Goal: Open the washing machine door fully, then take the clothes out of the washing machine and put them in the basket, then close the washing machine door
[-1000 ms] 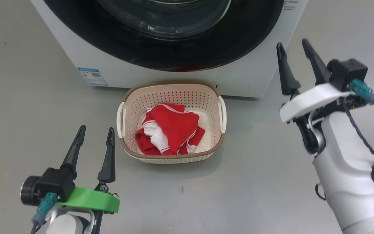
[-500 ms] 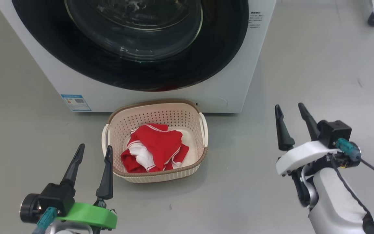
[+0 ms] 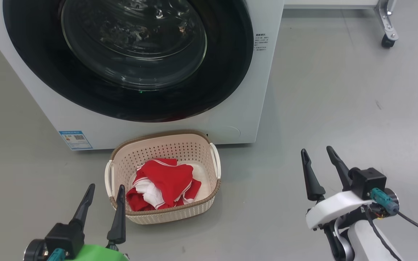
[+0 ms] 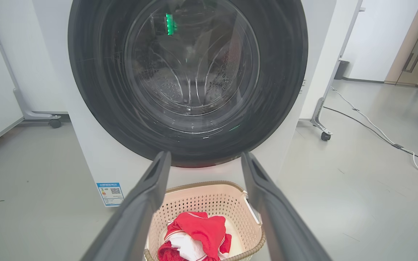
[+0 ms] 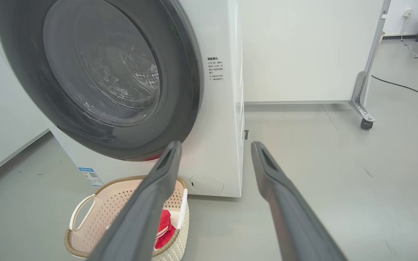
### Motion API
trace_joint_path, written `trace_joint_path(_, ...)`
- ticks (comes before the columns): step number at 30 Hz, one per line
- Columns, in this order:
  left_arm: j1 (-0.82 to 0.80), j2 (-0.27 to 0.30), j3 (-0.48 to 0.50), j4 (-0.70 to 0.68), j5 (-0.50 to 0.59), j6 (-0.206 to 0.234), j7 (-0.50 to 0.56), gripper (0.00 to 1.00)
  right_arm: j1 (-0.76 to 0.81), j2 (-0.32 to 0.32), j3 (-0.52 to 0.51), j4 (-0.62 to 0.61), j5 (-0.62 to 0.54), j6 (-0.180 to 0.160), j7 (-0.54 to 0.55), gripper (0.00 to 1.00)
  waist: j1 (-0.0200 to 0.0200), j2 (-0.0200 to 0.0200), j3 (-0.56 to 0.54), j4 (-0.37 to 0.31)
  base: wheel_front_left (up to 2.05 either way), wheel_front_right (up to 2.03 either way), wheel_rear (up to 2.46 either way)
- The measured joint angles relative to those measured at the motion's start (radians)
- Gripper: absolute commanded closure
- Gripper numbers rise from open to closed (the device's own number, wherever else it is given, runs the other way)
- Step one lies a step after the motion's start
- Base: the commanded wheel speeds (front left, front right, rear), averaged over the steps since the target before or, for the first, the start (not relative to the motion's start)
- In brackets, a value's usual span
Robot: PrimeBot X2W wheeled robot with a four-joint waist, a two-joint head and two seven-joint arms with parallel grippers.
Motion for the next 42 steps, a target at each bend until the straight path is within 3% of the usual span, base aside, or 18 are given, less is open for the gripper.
trace_joint_path(26, 0.071, 0.0, -0.004, -0.033, -0.01, 0.01, 0.043, 0.0, 0.164, 0.001, 0.002, -0.136, -0.018, -0.052, 0.0, 0.0, 0.0, 0.0, -0.063, -0.041, 0.0, 0.0, 0.0)
trace_joint_path(42, 0.076, 0.0, -0.007, -0.051, -0.01, 0.017, 0.052, 0.0, 0.198, -0.006, 0.003, -0.187, -0.019, -0.061, 0.003, 0.0, 0.0, 0.0, -0.062, -0.035, 0.0, 0.0, 0.0)
